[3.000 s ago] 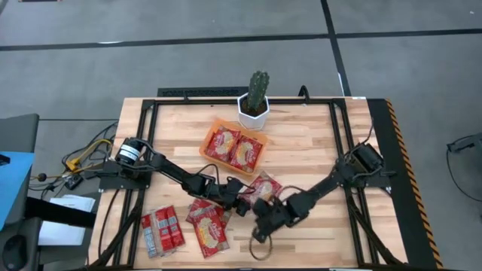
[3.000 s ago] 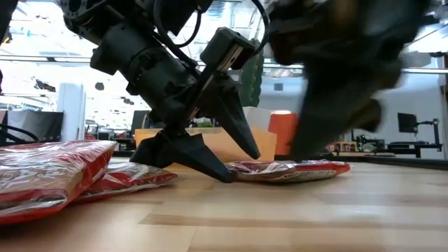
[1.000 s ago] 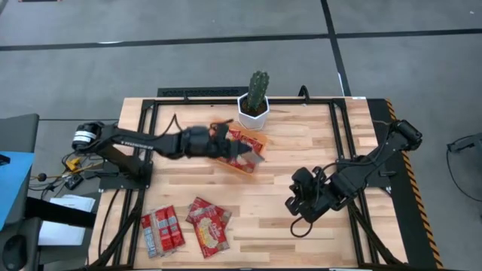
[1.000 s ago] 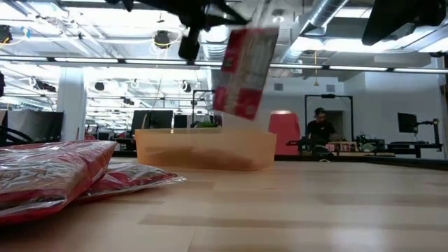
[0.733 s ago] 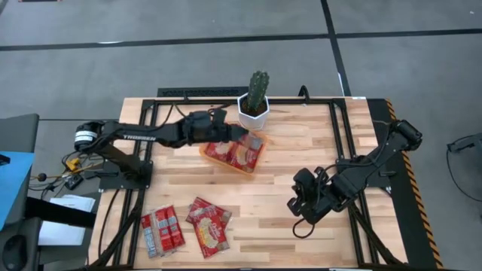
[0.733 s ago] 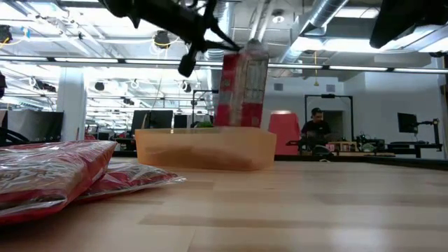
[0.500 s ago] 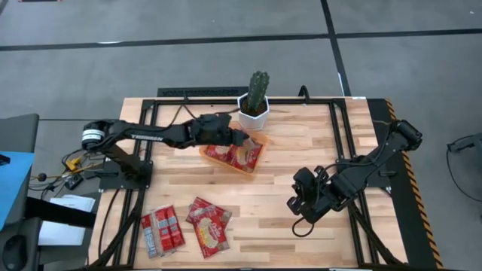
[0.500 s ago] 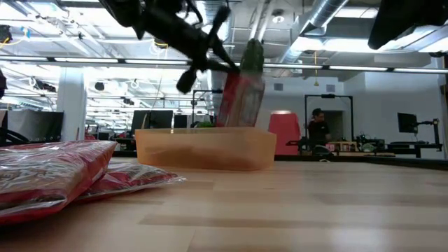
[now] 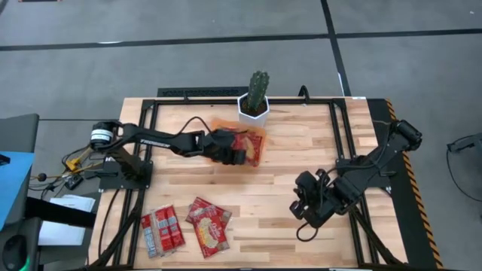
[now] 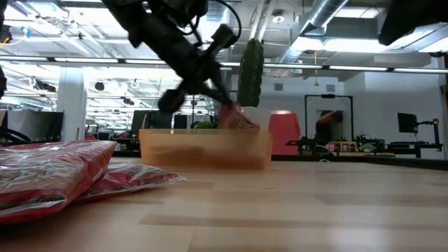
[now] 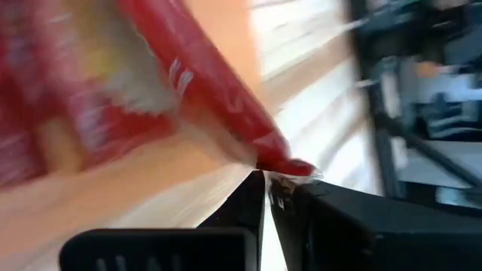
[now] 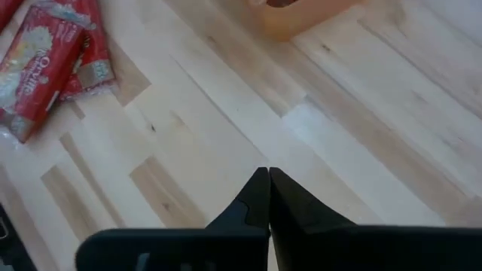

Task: Sort popcorn bags into baskets
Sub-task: Put the popcorn bag into the orange bin

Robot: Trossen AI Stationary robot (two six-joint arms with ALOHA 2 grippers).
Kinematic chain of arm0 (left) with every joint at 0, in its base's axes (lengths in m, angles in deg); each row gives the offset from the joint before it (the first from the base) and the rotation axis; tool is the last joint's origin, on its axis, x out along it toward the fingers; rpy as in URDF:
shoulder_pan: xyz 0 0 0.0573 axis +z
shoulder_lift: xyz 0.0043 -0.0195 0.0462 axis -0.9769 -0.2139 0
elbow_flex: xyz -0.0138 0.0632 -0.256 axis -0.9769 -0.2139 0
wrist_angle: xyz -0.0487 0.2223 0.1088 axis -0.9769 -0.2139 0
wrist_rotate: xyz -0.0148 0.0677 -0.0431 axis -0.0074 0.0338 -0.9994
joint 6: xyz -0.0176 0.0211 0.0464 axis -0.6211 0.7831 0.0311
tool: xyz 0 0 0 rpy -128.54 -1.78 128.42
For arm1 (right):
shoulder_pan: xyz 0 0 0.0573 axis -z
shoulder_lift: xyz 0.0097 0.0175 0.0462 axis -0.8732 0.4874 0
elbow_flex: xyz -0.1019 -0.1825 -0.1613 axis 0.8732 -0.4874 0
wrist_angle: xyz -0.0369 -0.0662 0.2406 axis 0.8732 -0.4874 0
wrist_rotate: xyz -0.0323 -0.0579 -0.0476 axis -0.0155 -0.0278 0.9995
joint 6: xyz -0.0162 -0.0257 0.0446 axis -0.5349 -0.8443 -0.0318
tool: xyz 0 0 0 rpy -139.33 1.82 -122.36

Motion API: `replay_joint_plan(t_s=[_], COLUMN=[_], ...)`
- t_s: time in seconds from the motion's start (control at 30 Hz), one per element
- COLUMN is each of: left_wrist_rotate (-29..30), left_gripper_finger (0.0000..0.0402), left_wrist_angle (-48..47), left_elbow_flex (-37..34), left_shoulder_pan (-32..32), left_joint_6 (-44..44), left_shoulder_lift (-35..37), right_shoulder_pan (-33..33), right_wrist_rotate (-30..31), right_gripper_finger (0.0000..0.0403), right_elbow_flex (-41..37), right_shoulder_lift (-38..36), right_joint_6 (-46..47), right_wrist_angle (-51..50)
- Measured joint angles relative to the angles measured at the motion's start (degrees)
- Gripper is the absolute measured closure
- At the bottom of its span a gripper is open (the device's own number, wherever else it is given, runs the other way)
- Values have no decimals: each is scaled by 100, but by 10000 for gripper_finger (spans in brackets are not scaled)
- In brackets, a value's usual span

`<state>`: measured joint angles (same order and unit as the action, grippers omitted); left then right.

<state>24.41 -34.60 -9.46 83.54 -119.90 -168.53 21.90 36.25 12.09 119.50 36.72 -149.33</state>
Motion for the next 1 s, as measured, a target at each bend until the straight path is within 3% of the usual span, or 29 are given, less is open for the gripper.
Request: replay_joint_plan(t_s=[0.23, 0.37, 0.6, 0.77, 1.0], left_wrist_rotate=[329, 7, 246, 677, 487], left_gripper_finger=[330, 277, 213, 212, 278], left_wrist_angle=[-553, -719, -2062, -2778, -2638], left_elbow_flex=[0, 0, 1, 2, 1], left_shoulder_pan=[-26, -26, -68, -79, -381], left_joint_6=[153, 479, 716, 797, 965], left_shoulder_lift=[448, 726, 1350, 1581, 1598], right_shoulder_pan=[-85, -82, -37, 152, 602], right_wrist_rotate=[138, 144, 400, 456, 322], right_gripper_finger=[364, 366, 376, 379, 372], right_elbow_flex=[0, 0, 0, 0, -2], right_shoulder_lift=[0, 0, 0, 0, 2], right_joint_6=[225, 221, 196, -128, -1234], right_wrist_angle=[61, 185, 277, 446, 1163])
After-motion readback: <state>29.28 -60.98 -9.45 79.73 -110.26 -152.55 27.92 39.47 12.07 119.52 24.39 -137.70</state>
